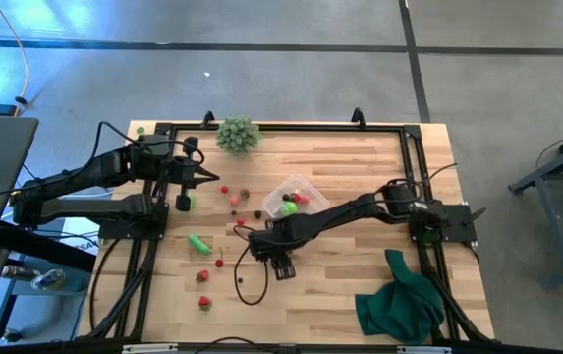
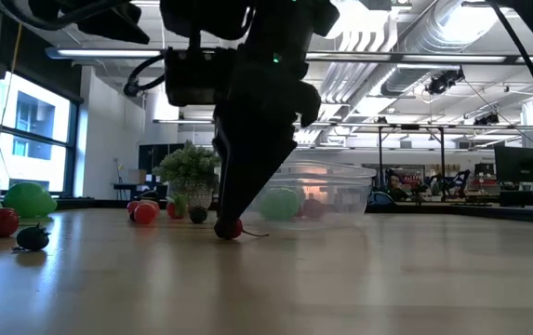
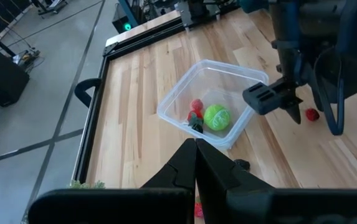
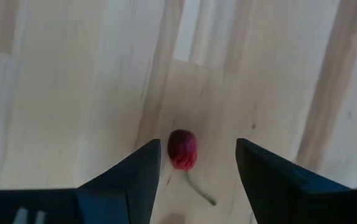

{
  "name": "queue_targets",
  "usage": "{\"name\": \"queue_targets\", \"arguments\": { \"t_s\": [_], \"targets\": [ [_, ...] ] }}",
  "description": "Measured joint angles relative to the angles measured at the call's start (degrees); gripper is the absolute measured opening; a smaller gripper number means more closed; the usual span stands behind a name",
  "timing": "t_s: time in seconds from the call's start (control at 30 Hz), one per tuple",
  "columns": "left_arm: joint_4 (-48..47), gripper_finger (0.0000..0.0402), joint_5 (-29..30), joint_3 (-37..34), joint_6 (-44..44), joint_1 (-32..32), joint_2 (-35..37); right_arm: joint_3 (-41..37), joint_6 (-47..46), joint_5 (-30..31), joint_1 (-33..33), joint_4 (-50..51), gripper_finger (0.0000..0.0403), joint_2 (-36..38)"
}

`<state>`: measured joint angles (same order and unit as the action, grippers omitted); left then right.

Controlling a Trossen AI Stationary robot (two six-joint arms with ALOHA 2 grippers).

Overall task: Pick and placing Produce into tupperware
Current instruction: Put the red cherry into the transparent bin

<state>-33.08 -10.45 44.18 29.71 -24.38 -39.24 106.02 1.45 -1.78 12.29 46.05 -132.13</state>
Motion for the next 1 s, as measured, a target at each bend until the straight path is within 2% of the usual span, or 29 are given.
{"name": "queue_targets", "arguments": {
  "t_s": [0.27, 0.63, 1.0],
  "targets": [
    [0.0, 0.0001, 0.0, 0.0, 0.0, 0.0, 0.0, 0.0, -1.5, -0.5, 0.0, 0.7, 0.0195, -0.5],
    [0.0, 0.0001, 0.0, 0.0, 0.0, 0.0, 0.0, 0.0, -3.0, -3.2, 0.4, 0.4, 0.0138, -0.4],
    [0.0, 0.0001, 0.0, 0.0, 0.0, 0.0, 0.0, 0.0, -4.2, -1.7, 0.5, -0.2, 0.0133, -0.4]
  ]
}}
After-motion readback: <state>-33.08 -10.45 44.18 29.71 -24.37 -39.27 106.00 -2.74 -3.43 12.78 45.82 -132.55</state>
